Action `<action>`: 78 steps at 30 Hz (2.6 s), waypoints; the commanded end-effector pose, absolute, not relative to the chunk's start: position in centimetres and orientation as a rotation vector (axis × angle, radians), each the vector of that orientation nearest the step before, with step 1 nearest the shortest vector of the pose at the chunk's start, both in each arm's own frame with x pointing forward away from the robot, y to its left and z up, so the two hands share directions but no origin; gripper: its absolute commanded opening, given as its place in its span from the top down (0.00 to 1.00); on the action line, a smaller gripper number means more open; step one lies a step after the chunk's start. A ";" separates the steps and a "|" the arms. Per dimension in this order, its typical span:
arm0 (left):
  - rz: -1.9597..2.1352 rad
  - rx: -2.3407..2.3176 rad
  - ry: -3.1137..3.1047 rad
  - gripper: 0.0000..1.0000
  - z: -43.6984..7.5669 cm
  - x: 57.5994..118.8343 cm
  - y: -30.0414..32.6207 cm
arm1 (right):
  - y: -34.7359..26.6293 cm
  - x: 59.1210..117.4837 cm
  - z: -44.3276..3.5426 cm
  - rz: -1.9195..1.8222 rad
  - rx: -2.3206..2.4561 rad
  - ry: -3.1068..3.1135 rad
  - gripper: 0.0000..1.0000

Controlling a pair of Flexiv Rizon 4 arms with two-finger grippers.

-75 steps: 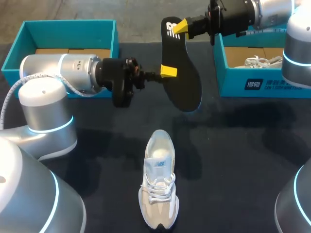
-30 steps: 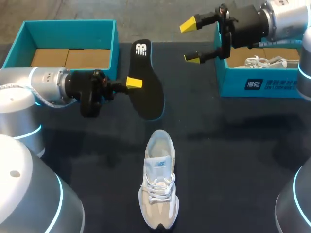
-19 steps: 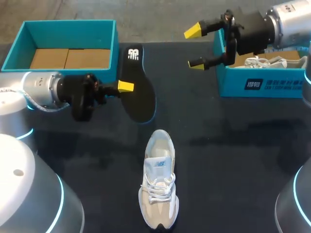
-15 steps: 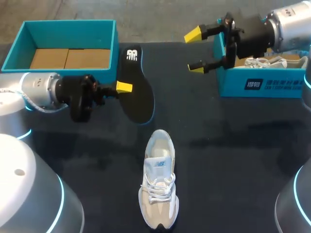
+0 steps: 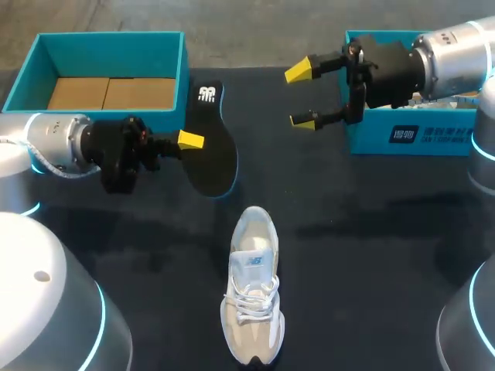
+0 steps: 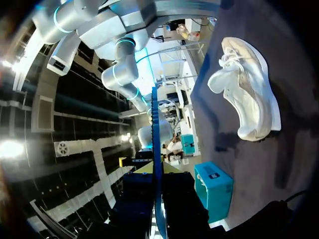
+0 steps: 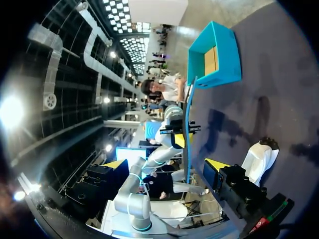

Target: Take the shoe out of the shoebox, open the shoe tongue, remove and reinsert the insole, then place the shoe into the shoebox

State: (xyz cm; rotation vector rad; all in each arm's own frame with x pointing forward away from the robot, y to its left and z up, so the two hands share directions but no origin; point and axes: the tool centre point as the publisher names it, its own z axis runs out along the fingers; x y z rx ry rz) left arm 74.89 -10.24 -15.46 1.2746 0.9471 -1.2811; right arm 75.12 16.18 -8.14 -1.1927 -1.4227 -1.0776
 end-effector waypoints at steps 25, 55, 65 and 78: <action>-1.888 0.796 1.379 1.00 -9.7 74.5 -9.4 | 16.4 75.2 -8.2 -1.076 -1.193 -1.424 0.00; -2.434 0.096 1.863 1.00 -8.8 75.1 -9.9 | 16.4 75.2 -8.2 -1.076 -1.193 -1.424 0.00; -2.542 -0.709 2.109 1.00 -8.9 75.7 -10.3 | 16.4 75.2 -8.2 -1.076 -1.193 -1.424 0.00; -2.592 -1.574 2.315 1.00 -7.5 75.8 -10.5 | 16.4 75.2 -8.2 -1.076 -1.193 -1.424 0.00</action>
